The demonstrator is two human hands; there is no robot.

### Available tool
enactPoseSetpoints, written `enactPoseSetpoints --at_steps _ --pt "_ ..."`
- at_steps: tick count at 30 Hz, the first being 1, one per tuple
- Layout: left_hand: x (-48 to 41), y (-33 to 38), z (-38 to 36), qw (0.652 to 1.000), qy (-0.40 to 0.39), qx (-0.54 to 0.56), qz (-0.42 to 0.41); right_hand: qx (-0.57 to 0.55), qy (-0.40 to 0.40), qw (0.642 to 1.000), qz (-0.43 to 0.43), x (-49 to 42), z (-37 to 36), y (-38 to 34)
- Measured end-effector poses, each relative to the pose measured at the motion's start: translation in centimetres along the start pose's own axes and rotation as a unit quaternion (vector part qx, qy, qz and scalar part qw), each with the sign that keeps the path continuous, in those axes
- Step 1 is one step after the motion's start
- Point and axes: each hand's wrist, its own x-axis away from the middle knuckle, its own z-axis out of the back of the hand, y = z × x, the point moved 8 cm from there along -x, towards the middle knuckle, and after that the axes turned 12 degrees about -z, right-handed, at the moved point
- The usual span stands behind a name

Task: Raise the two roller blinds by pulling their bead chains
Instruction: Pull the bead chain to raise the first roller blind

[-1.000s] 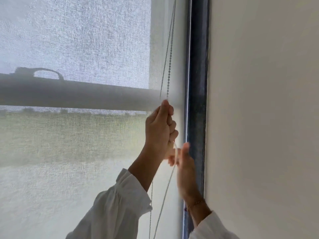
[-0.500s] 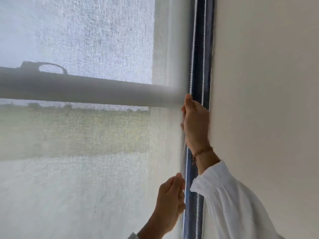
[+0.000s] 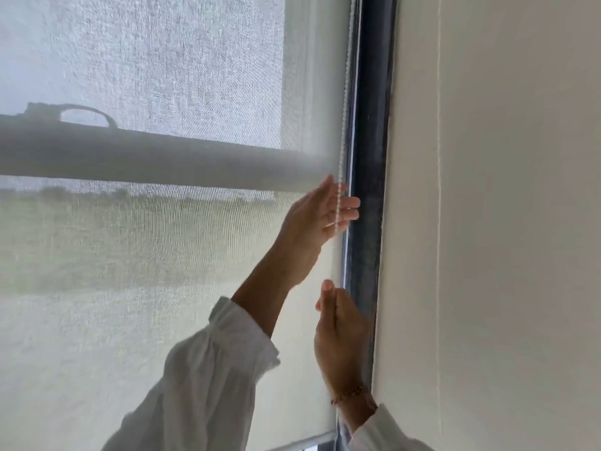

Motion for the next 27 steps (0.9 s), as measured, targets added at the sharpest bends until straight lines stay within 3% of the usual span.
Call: enactPoseSetpoints --at_steps 3,5,7,9,12,17,22,24,27 --pt "-0.4 1.2 -0.4 0.994 0.095 -0.042 -0.044 0.005 -0.034 0.999 -0.031 0.5 -0.4 0.5" --pt "-0.1 1.5 -0.8 0.982 0.134 -0.087 -0.099 -0.049 -0.070 0.988 -0.132 -0.2 -1.0 1.8" --pt "0.3 1.3 -1.2 0.981 0.146 -0.064 -0.111 -0.156 -0.131 0.938 -0.280 -0.9 -1.9 3.0" --pt "0.7 0.9 -1.3 0.983 0.147 -0.031 -0.107 -0.206 -0.196 0.894 -0.345 -1.8 -2.5 2.8" --pt "2.2 -0.3 -1.2 0.986 0.138 -0.019 -0.090 -0.255 -0.240 0.866 -0.357 -4.7 -2.2 1.5" --pt "7.2 -5.7 -0.8 0.992 0.122 -0.037 0.006 -0.321 -0.236 0.850 -0.346 -10.6 -1.5 -1.5" --pt "12.6 -10.1 -0.5 0.989 0.116 -0.042 0.079 -0.296 -0.226 0.861 -0.345 -13.4 -1.7 -4.6" --pt "13.5 -10.5 -0.8 0.988 0.112 -0.042 0.096 -0.259 -0.150 0.895 -0.331 -14.0 -1.4 -5.0" --pt "13.7 -10.5 -1.3 0.987 0.111 -0.042 0.107 -0.164 0.008 0.959 -0.232 -14.1 0.0 -6.0"
